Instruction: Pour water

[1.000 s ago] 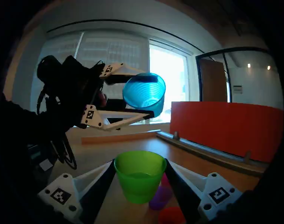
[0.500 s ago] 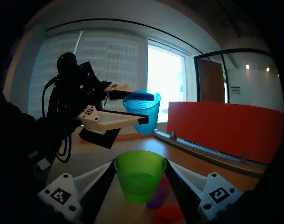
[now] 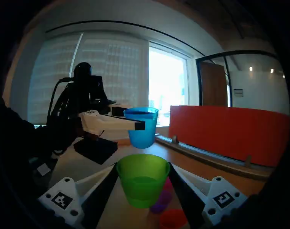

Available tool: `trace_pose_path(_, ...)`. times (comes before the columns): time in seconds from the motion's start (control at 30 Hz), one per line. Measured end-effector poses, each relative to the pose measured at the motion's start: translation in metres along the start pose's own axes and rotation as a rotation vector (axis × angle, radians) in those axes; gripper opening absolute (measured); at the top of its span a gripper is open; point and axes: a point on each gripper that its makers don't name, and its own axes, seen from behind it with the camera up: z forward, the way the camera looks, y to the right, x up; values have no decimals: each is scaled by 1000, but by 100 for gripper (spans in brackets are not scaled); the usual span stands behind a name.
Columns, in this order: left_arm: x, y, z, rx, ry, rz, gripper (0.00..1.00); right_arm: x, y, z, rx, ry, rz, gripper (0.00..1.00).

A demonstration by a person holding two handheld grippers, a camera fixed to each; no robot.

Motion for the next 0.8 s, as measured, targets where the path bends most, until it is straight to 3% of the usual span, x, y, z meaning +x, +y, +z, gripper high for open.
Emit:
trace_pose_path(0.23,-6,5,-3,-20,-3,-75,85,2,-1,-6,-10,6,2,93)
trace_pose_path(0.8,-19,10,-14,-22,3,-98,85,7,9,-18,-42,9,5,93)
